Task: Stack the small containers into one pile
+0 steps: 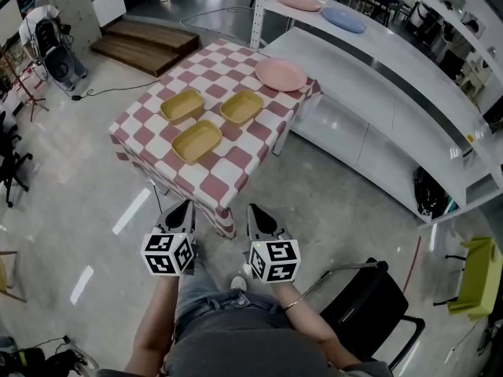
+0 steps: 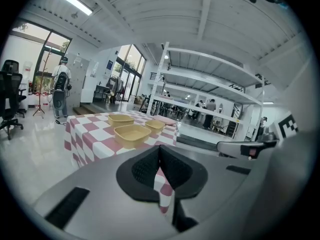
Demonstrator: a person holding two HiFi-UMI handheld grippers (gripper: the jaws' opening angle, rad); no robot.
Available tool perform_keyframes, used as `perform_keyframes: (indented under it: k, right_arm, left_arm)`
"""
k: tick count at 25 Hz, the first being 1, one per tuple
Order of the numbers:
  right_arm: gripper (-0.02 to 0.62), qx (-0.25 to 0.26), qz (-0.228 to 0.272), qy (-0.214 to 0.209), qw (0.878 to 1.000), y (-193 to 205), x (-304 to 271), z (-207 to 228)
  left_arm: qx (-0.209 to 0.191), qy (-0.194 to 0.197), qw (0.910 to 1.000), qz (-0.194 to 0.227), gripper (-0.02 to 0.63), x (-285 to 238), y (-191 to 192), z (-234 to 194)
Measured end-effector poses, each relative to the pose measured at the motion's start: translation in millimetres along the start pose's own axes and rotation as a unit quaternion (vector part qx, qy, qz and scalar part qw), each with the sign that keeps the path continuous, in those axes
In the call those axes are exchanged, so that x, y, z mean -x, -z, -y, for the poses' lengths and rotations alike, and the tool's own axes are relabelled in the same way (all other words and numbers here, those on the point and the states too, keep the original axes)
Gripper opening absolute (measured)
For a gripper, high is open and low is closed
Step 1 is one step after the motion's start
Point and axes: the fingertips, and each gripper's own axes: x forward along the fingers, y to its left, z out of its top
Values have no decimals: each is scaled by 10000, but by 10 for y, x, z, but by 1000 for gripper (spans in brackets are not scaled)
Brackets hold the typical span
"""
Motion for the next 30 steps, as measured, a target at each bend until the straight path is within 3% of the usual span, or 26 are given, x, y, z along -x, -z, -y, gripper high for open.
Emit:
perform_keyframes:
  k: [14,30]
  right_arm:
    - [11,-238,-202,447,9985,-141,-1271,-254]
    - [11,-685,-549,1730,9810,-144,-2059,-303]
  left_arm:
    - [59,264,9992,-298,16,-738,-376,-1165]
    - [-130,1166,9898,-806,17,-1504,-731,-1994]
